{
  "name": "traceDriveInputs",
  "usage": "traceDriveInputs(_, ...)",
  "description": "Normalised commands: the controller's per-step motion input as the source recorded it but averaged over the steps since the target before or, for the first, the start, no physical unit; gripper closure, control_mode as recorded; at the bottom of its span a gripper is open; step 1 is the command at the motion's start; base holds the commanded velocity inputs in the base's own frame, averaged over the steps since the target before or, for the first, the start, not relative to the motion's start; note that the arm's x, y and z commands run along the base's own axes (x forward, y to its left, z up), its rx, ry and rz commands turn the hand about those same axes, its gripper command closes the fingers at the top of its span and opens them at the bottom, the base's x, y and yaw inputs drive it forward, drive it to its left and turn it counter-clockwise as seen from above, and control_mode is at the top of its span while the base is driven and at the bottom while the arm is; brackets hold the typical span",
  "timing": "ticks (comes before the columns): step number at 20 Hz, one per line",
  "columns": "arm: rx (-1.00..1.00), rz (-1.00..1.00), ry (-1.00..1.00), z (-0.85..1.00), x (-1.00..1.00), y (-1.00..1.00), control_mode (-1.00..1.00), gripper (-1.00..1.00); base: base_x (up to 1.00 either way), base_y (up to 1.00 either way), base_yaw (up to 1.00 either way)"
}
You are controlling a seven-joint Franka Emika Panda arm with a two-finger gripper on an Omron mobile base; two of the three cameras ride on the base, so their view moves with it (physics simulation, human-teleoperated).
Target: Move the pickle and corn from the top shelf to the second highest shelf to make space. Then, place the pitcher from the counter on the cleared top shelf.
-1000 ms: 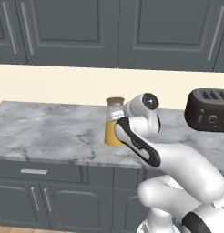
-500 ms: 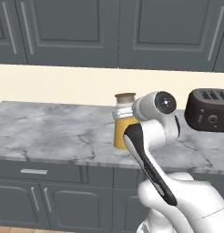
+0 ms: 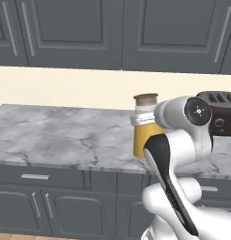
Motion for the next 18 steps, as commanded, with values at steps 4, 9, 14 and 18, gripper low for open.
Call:
traceDriveInputs(4,0.00,0.00,0.00,0.12,-0.06,-0.27,-1.00,1.00,0.00,0.00,0.00)
traceDriveInputs(9,0.00,0.00,0.00,0.00,0.00,0.00,-1.00,1.00,0.00,0.00,0.00)
traceDriveInputs(14,0.00,0.00,0.00,0.00,0.00,0.00,-1.00,1.00,0.00,0.00,0.00)
traceDriveInputs(18,0.00,0.00,0.00,0.00,0.00,0.00,1.00,1.00,-0.38,0.00,0.00)
